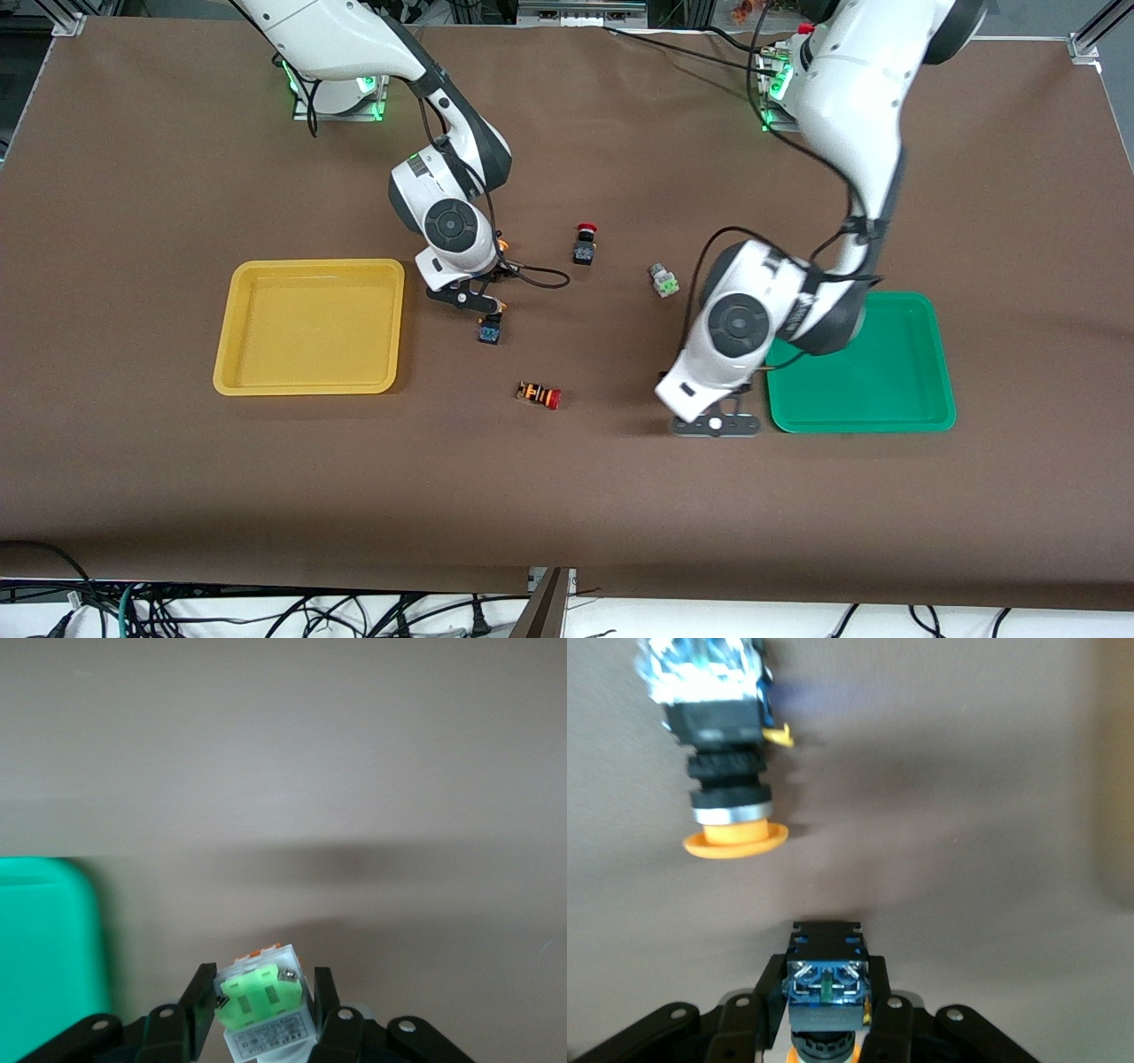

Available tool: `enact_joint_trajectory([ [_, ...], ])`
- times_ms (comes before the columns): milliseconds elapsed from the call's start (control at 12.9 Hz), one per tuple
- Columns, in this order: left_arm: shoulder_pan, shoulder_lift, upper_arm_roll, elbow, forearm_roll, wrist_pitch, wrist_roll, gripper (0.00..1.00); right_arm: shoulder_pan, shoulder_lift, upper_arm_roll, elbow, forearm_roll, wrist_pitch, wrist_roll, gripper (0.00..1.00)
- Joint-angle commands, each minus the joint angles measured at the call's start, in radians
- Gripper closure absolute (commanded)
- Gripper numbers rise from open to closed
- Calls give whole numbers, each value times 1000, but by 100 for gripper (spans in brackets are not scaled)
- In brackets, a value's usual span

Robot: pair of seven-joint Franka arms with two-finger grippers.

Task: Place green and yellow buttons in trays
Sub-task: 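Carry the black button to the yellow tray while the left gripper carries its button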

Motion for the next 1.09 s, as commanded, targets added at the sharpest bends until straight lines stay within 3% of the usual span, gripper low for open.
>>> enact_joint_trajectory([
  [0, 96, -49, -11, -38, 19, -159, 303, 100, -3, -104, -117, 11, 15, -162, -209, 85],
  [155, 165, -71, -11, -88, 21, -201, 477, 100, -2, -132, -251, 9, 15, -225, -410, 85],
  [388, 235, -133, -15, -261, 21, -157, 586, 100, -15, -115, -433, 1, 15, -227, -686, 85],
  [543, 244, -202, -15, -446, 16, 2, 589, 100, -127, -78, -455, 0, 18, -221, -878, 85],
  [698, 246, -228, -15, -562, 9, 130, 580, 91, -198, -25, -453, 0, 18, -174, -969, 85],
  [775, 244, -226, -15, -582, 9, 165, 574, 51, -219, -2, -453, -2, 18, -152, -989, 84],
  [853, 247, -225, -15, -584, 9, 170, 574, 1, -230, 14, -453, -2, 18, -137, -992, 84],
  [1008, 249, -251, -15, -573, 9, 152, 575, 0, -232, 18, -452, 0, 18, -118, -992, 81],
])
